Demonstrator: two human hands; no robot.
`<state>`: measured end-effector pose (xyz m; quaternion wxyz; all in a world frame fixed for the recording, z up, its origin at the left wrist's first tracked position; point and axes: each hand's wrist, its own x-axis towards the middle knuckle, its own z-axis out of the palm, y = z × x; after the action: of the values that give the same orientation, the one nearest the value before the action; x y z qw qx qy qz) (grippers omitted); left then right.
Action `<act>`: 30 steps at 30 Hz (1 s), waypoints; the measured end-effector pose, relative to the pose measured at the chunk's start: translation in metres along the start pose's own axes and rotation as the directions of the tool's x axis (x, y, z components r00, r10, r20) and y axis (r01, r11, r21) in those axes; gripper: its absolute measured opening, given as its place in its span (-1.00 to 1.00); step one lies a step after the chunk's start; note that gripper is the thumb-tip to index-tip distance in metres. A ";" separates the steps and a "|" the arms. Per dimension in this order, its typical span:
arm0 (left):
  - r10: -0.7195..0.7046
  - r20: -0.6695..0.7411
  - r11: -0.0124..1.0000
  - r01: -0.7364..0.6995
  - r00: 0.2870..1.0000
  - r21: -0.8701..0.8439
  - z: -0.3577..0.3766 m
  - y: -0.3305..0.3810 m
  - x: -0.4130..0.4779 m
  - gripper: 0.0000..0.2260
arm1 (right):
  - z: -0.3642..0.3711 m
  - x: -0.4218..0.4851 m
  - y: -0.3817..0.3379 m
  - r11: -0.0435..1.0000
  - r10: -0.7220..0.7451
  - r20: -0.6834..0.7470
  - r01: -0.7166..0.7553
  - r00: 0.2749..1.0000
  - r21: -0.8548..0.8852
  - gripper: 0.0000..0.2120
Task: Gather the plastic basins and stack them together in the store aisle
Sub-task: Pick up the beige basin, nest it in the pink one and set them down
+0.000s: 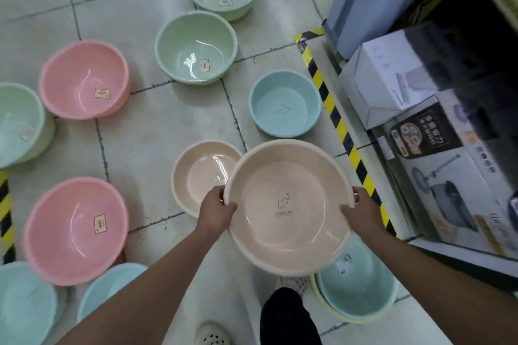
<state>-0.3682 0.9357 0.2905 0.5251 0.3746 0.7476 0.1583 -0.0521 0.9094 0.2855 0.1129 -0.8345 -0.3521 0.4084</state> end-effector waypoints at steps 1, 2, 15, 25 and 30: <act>0.010 0.004 1.000 -0.010 1.000 0.014 0.007 0.009 0.007 -0.71 | -0.005 0.008 0.001 0.999 0.032 -0.003 -0.032 0.999 0.044 -0.56; 0.021 0.011 0.999 -0.021 1.000 0.033 0.014 0.015 0.013 -0.71 | -0.010 0.016 0.003 0.995 0.062 -0.001 -0.062 0.998 0.082 -0.57; 0.046 0.046 0.978 -0.054 0.998 0.199 0.108 -0.004 0.143 -0.71 | 0.028 0.147 0.057 0.994 0.096 -0.038 -0.098 0.995 -0.051 -0.68; 0.096 0.068 0.962 -0.110 0.993 0.252 0.163 -0.066 0.215 -0.75 | 0.093 0.208 0.120 0.982 0.104 -0.030 -0.107 0.994 -0.155 -0.69; 0.079 0.053 0.966 -0.089 0.995 0.243 0.176 -0.085 0.233 -0.66 | 0.111 0.219 0.134 0.976 0.132 -0.008 -0.131 0.991 -0.174 -0.69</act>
<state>-0.2818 1.0204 0.0119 0.4837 0.4714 0.7333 0.0786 0.0215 0.9494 0.0187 0.0118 -0.8621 -0.3305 0.3840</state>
